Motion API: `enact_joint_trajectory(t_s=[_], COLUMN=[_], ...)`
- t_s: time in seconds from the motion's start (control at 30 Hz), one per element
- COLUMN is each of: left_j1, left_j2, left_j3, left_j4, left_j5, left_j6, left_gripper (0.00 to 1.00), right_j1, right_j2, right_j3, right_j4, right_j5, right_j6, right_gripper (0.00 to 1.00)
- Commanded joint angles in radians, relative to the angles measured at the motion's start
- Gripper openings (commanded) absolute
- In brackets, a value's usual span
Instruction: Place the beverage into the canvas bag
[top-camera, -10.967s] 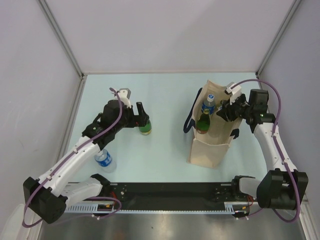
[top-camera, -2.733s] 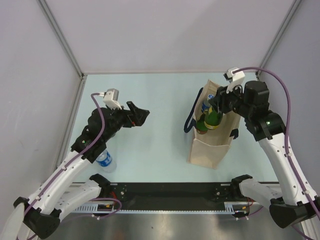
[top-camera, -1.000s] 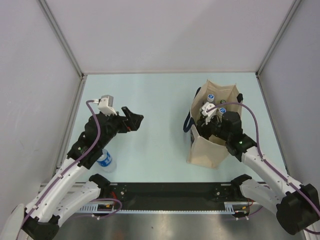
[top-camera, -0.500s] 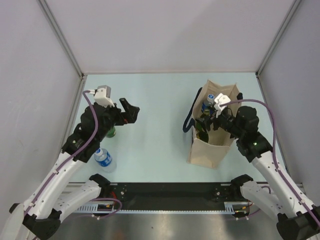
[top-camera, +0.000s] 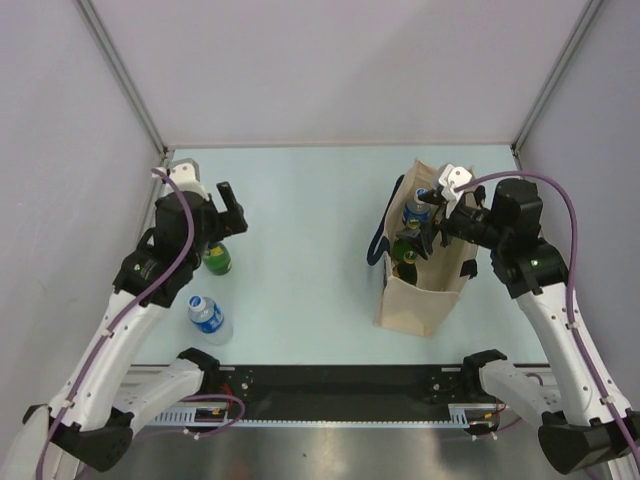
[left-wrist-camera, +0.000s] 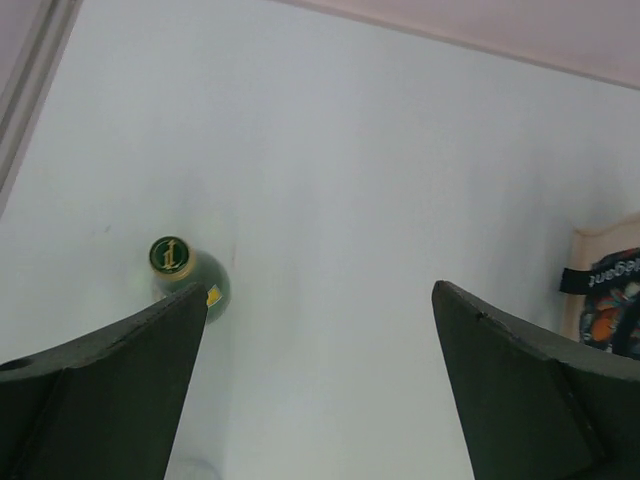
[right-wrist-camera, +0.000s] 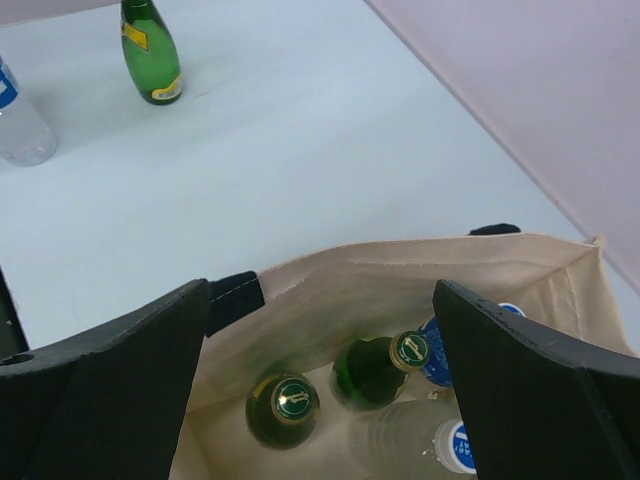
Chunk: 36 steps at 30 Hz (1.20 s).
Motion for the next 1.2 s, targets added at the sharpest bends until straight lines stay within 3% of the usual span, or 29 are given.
enact_joint_trajectory(t_s=[0.0,0.27,0.63,0.87,0.97,1.17], left_j1=[0.109,0.305,0.370,0.400,0.404,0.405], left_j2=[0.055,0.132,0.324,0.397,0.430,0.465], left_j3=[0.053,0.002,0.025,0.005,0.019,0.031], left_j4=[-0.118,-0.113,-0.145,-0.110,-0.105,-0.101], left_j5=[-0.024,0.108,0.123,0.118,0.114,0.120], left_j6=[-0.059,-0.146,-0.174,-0.156,-0.142,-0.137], left_gripper=[1.00,0.98,0.93,0.82,0.68,0.51], right_j1=[-0.036,-0.076,-0.118,-0.136,-0.142,-0.153], right_j2=[0.039,0.081,0.090,0.085,0.085,0.081], right_j3=[0.073,0.120,0.118,0.109,0.106,0.100], right_j4=[-0.066,-0.095,-0.077,-0.069,-0.067,-0.066], right_j5=[-0.097,-0.121,-0.146,-0.150,-0.150,-0.149], right_j6=[0.018,0.060,0.103,0.118,0.121,0.124], right_gripper=[1.00,1.00,1.00,1.00,1.00,1.00])
